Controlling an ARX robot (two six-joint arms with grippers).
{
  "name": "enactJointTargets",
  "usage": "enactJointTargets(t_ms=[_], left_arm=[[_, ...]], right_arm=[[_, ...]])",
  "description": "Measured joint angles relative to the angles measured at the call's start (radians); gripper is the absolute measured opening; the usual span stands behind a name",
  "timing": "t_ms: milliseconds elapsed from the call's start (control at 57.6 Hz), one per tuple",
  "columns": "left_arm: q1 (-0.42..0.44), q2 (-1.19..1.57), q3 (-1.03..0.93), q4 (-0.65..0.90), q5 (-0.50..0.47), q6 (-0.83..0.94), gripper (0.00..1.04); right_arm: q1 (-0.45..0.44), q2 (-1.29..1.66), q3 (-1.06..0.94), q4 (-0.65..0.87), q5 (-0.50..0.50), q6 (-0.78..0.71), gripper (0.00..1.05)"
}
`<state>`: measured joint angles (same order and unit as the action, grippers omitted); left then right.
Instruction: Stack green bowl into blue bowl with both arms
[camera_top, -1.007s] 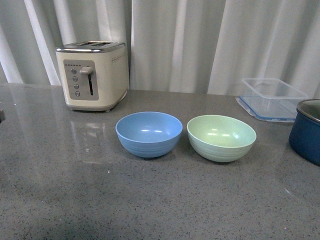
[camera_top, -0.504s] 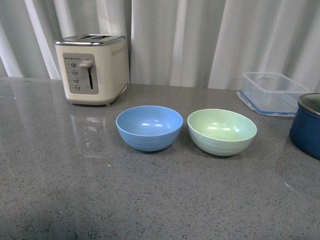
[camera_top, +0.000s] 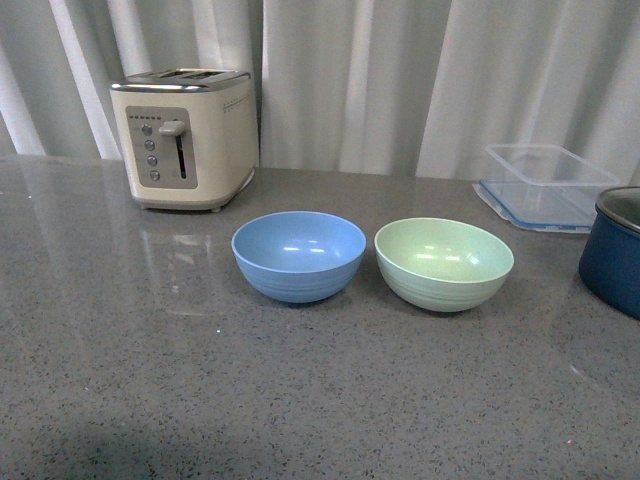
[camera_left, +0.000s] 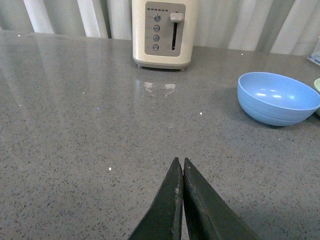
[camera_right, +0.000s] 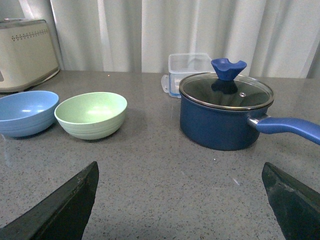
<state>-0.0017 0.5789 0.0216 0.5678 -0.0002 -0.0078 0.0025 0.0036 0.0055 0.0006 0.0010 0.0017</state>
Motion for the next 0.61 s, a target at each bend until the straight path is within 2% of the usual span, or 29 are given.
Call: enactJointTargets(t_ms=[261, 608], left_arm=[[0.000, -0.190, -0.001, -0.183, 0.000, 0.000, 0.04], [0.000, -0.346, -0.001, -0.332, 0.000, 0.000, 0.04]], right_arm=[[0.000, 0.000, 0.000, 0.000, 0.000, 0.000, 0.95], [0.000, 0.000, 0.000, 0.000, 0.000, 0.000, 0.95]])
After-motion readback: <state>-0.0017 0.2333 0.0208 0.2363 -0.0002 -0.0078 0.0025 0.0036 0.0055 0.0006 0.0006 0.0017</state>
